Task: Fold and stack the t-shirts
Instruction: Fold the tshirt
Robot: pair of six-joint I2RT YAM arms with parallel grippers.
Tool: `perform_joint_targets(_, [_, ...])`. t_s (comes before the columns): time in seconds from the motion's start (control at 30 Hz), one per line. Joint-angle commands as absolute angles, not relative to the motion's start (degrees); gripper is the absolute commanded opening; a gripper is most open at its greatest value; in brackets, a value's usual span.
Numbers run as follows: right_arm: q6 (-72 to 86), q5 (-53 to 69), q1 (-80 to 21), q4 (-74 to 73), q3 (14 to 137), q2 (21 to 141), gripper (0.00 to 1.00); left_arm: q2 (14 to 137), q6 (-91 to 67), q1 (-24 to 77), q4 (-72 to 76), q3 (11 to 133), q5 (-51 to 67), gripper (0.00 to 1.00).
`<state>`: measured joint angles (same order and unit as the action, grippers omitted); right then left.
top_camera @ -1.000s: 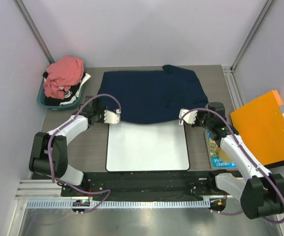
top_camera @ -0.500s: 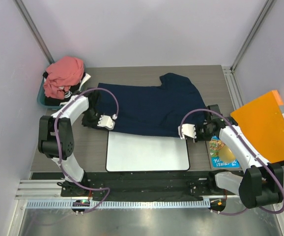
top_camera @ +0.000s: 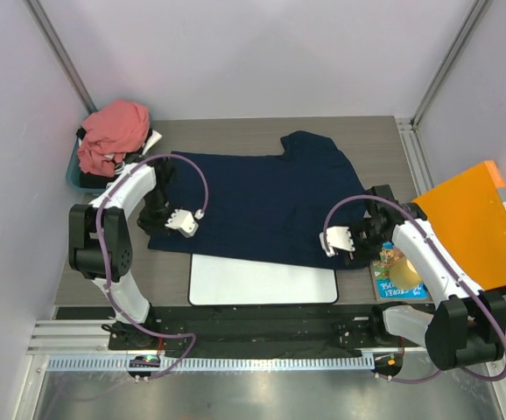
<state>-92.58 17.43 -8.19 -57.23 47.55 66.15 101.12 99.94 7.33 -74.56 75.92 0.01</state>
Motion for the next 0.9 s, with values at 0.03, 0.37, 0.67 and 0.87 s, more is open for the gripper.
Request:
perform_joint_targets(0.03, [-97.29, 16.35, -8.26, -64.51, 51.85, 66.35, 0.73, 99.4, 103.45, 6.77, -87.8, 78.92, -4.04, 0.58])
perform_joint_targets(0.37, [-54.05, 11.87, -7.74, -25.06, 62.79, 85.99, 0.66, 115.17, 75.38, 6.59, -60.11, 97.69, 2.35, 0.61])
perform_joint_targets(0.67, [-23.75, 13.01, -3.6, -17.24, 93.13, 113.18, 0.63, 134.03, 64.15, 5.98, -53.88, 127.35, 7.47, 0.61])
perform_joint_targets(0.87, [-15.39, 9.85, -3.43, -12.22, 108.68, 128.12, 0.64, 134.65, 70.57, 6.06, -49.49, 124.2, 7.29, 0.62])
